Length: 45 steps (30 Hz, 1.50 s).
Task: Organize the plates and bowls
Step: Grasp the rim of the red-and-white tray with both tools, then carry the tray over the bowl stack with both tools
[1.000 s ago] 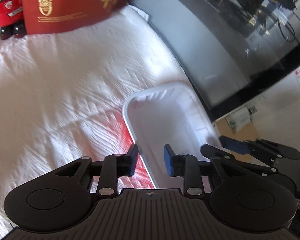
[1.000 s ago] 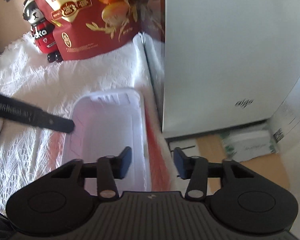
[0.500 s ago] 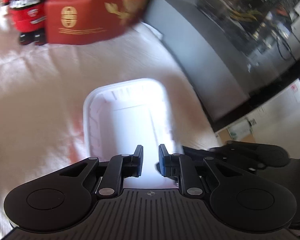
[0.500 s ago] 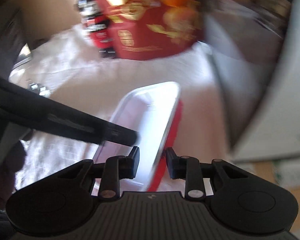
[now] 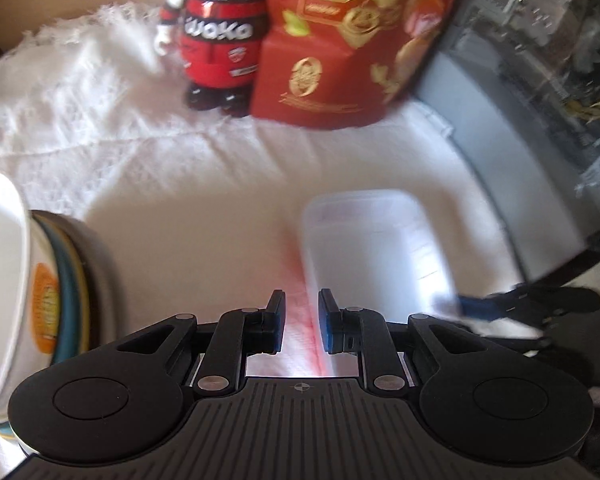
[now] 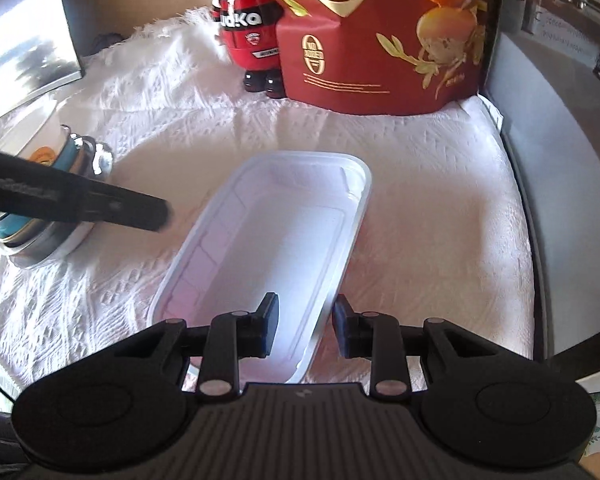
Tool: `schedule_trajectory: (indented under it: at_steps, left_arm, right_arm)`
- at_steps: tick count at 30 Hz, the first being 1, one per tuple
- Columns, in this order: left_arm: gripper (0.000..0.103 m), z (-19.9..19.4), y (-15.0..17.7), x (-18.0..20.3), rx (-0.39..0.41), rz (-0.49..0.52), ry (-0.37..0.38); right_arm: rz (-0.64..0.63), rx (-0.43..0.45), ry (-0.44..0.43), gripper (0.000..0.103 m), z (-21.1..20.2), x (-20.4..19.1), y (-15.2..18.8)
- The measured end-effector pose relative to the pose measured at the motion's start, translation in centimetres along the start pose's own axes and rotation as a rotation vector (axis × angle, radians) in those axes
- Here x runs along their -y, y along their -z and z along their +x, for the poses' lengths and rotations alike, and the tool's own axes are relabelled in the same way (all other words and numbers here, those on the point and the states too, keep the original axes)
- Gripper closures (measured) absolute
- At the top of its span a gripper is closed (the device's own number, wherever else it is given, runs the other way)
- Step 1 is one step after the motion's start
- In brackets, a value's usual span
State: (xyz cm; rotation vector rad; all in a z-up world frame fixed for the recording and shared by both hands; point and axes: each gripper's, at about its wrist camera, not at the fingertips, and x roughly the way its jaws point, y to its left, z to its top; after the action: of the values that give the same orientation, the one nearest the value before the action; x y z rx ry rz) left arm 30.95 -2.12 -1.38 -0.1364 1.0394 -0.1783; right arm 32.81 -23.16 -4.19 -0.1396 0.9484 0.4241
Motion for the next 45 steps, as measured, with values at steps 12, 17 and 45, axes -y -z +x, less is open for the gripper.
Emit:
schedule_trajectory:
  at_steps: [12,17,45]
  left_arm:
    - [0.079,1.2,0.1,-1.5,-0.047,-0.101,0.175]
    - [0.079,3.0,-0.6,-0.9,-0.061,-0.072,0.126]
    - [0.076,-0.5,-3.0,-2.3,-0.021,-0.110,0.139]
  right_arm:
    - [0.062,0.022,0.015,0.064,0.5,0.6,-0.9]
    - [0.074,0.008,-0.025,0.064,0.7,1.2,-0.9]
    - [0.130,0.070,-0.062,0.075,-0.2,-0.1,-1.8]
